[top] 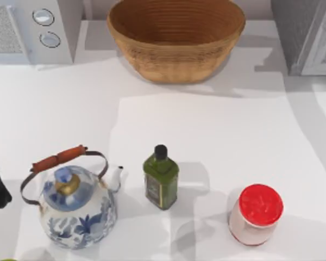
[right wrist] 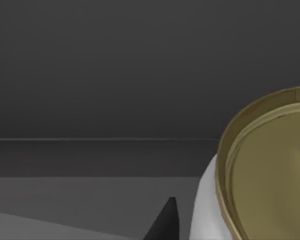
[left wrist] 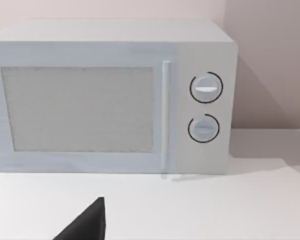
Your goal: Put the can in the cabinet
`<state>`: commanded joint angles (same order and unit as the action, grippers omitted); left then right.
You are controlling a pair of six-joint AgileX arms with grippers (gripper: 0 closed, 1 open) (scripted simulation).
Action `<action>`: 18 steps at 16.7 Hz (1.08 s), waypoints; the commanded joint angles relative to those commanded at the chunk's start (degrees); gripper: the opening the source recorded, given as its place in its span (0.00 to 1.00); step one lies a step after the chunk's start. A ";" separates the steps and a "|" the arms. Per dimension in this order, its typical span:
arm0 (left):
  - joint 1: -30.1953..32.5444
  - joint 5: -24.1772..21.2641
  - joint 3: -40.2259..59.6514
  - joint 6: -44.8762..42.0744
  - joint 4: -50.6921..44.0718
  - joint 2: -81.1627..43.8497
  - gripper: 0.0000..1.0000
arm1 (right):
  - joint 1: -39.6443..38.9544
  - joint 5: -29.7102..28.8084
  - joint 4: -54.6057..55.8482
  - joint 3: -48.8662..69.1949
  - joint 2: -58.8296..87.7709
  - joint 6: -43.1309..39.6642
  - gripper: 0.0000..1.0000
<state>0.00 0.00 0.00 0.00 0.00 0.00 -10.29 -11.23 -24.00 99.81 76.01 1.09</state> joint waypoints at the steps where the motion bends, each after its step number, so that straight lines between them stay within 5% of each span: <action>1: 0.00 0.00 0.00 0.00 0.00 0.00 1.00 | 0.02 0.01 -0.07 0.12 0.12 0.00 0.00; 6: 0.00 0.00 0.00 0.00 0.00 0.00 1.00 | 0.99 0.76 -3.63 9.57 8.62 0.01 0.00; 18: 0.00 0.00 0.00 0.00 0.00 0.00 1.00 | 4.24 3.71 -13.74 56.32 41.11 -0.13 0.00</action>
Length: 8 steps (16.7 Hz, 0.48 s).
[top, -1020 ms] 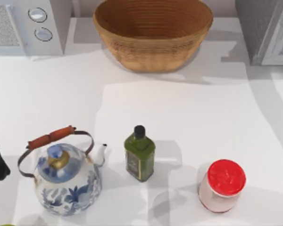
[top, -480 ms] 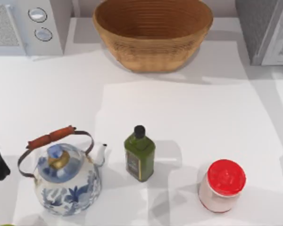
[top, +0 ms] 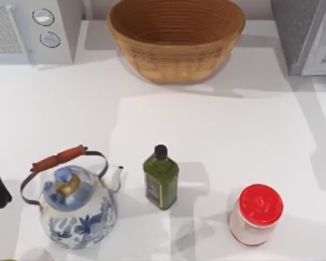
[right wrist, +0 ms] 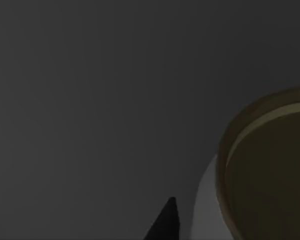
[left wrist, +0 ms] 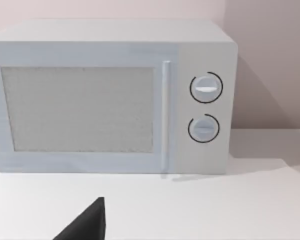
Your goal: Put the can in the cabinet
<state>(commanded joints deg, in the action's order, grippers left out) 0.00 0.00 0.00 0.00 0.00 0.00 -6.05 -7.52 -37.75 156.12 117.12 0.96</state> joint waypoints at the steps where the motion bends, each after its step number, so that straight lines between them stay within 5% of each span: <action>1: 0.00 0.00 0.00 0.00 0.00 0.00 1.00 | 0.27 0.20 -0.67 1.46 1.48 0.01 0.00; 7: 0.00 0.00 0.00 0.00 0.00 0.00 1.00 | 0.54 0.39 -1.30 2.63 2.71 0.02 0.00; 8: 0.00 0.00 0.00 0.00 0.00 0.00 1.00 | 0.54 0.39 -1.30 2.63 2.71 0.02 0.08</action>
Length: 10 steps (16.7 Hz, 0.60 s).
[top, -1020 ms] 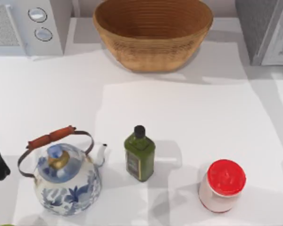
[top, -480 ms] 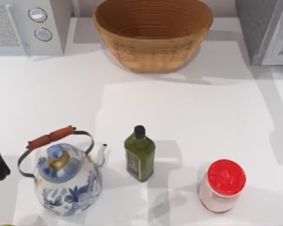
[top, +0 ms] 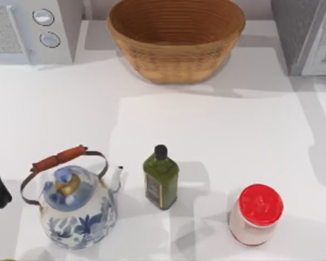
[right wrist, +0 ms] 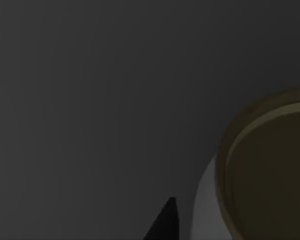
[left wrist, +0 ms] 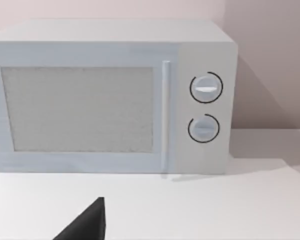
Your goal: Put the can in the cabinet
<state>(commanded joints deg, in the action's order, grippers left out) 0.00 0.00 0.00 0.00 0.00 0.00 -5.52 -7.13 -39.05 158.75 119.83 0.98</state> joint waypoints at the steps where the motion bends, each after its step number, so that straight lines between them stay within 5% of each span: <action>1: 0.00 0.00 0.00 0.00 0.00 0.00 1.00 | 0.00 0.00 0.00 0.00 0.00 0.00 0.15; 10: 0.00 0.00 0.00 0.00 0.00 0.00 1.00 | 0.00 0.00 0.00 0.00 0.00 0.00 0.83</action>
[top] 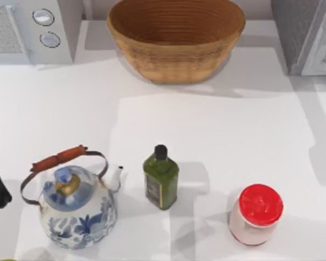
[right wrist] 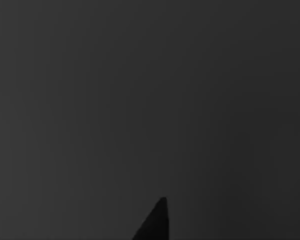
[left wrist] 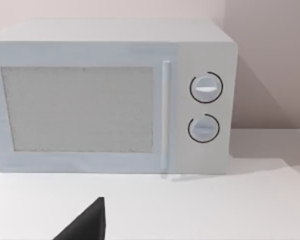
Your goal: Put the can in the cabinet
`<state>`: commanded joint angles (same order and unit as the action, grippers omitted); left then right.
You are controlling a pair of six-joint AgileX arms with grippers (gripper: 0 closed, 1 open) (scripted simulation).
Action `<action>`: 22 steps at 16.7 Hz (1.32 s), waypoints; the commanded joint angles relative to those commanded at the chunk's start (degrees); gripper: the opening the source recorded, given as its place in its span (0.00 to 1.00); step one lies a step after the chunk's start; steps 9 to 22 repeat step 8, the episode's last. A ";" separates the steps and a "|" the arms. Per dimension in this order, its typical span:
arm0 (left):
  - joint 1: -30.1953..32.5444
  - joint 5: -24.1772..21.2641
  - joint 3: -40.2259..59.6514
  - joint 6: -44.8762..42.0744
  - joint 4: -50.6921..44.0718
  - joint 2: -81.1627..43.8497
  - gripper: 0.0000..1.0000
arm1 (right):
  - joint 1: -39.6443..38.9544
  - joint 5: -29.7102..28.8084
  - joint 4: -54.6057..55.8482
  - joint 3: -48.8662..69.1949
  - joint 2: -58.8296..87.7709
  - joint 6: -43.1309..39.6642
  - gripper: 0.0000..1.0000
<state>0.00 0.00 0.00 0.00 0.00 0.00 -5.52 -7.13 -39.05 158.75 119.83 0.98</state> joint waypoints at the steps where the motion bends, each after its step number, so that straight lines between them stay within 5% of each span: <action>1: 0.00 0.00 0.00 0.00 0.00 0.00 1.00 | 0.00 0.00 0.00 0.00 0.00 0.00 0.90; 3: 0.00 0.00 0.00 0.00 0.00 0.00 1.00 | 0.00 0.00 0.00 0.00 0.00 0.00 1.00; 22: 0.00 0.00 0.00 0.00 0.00 0.00 1.00 | 0.00 0.00 0.00 0.00 0.00 0.00 1.00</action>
